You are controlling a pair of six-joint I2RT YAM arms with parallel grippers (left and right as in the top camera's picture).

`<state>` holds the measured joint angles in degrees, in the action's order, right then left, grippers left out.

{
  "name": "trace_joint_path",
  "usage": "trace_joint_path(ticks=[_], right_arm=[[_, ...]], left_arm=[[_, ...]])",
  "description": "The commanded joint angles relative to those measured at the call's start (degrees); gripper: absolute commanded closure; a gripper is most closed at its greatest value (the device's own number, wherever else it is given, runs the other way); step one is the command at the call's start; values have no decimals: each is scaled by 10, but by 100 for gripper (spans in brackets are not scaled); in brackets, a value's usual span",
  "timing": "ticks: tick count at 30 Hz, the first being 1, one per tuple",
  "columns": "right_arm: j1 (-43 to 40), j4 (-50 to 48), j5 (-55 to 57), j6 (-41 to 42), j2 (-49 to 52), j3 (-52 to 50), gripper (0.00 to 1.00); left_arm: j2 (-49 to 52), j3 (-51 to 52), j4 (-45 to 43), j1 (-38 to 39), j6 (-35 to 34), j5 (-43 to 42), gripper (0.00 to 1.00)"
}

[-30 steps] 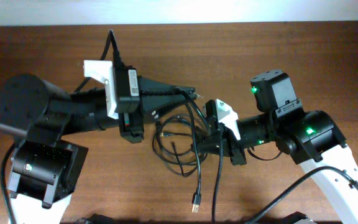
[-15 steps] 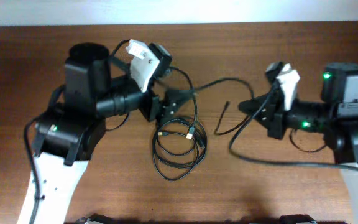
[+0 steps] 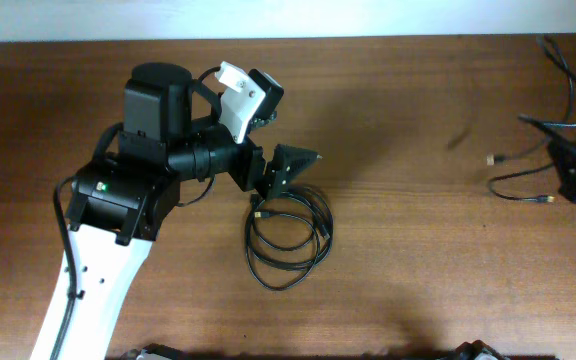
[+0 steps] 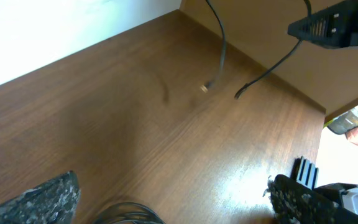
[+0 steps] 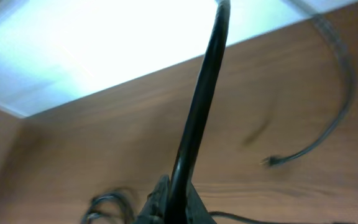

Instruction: Untangle cables

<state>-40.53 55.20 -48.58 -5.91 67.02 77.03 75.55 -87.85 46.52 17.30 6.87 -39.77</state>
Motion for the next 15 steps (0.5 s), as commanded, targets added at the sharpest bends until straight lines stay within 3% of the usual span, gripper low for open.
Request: trace_joint_path(ticks=[1, 12, 15], right_arm=[[-30, -2, 88, 2, -2, 11, 96], [-42, -26, 739, 2, 52, 11, 96], [-42, -40, 797, 2, 127, 10, 96]], left_arm=[[-2, 0, 1, 2, 5, 2, 1], [-2, 0, 1, 2, 5, 2, 1], [-2, 0, 1, 2, 5, 2, 1]])
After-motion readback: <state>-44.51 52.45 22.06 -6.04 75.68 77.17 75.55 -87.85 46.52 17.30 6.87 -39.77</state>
